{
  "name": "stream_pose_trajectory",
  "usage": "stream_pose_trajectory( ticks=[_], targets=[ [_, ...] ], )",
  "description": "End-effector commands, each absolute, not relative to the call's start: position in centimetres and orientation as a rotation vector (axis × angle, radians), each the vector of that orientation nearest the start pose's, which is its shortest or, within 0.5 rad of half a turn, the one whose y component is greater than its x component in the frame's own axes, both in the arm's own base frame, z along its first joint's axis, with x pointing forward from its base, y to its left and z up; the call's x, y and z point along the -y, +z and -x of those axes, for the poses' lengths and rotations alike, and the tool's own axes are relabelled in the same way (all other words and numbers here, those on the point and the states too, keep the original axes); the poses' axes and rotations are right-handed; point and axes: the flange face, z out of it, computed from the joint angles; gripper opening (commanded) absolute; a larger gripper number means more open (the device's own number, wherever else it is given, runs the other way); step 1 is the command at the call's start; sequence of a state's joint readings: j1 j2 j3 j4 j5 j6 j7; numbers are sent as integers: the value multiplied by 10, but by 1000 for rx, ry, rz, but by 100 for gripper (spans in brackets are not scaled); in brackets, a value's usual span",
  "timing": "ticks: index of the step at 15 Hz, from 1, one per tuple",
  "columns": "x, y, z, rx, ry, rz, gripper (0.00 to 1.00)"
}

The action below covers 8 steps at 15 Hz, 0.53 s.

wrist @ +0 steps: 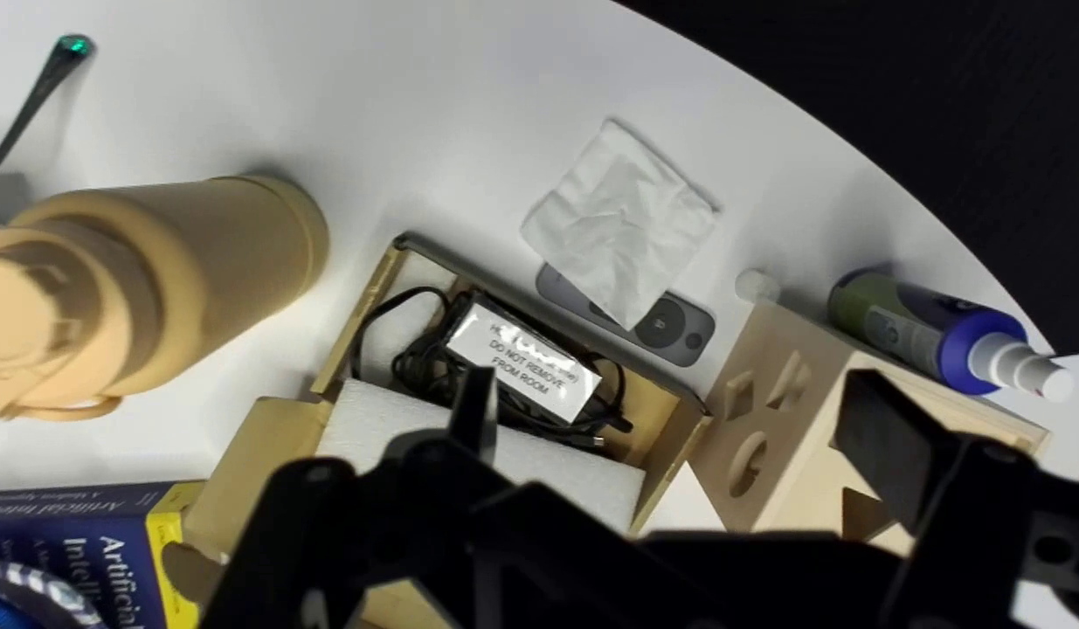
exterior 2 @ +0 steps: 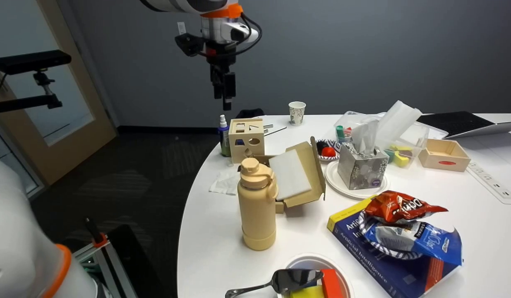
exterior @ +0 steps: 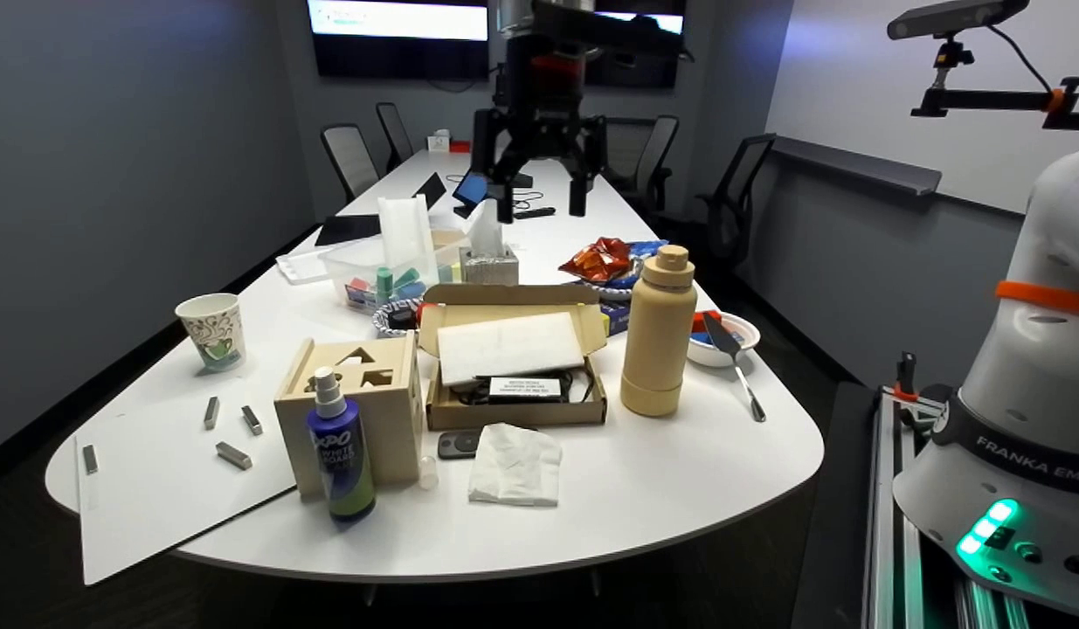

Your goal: Move the blue bottle closer to the brown one

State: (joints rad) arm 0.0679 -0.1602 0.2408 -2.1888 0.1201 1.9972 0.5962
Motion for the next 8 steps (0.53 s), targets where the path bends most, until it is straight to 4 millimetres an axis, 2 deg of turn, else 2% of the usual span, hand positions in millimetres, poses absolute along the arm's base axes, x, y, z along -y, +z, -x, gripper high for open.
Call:
stream_pose_trajectory(
  ticks=[1,4,8],
  targets=[
    [-217,425,-513,-678,70,3037,100],
    [-261,401,-529,-733,38,3081,100],
    [-309,381,-538,-726,9,3106,100]
  ],
)
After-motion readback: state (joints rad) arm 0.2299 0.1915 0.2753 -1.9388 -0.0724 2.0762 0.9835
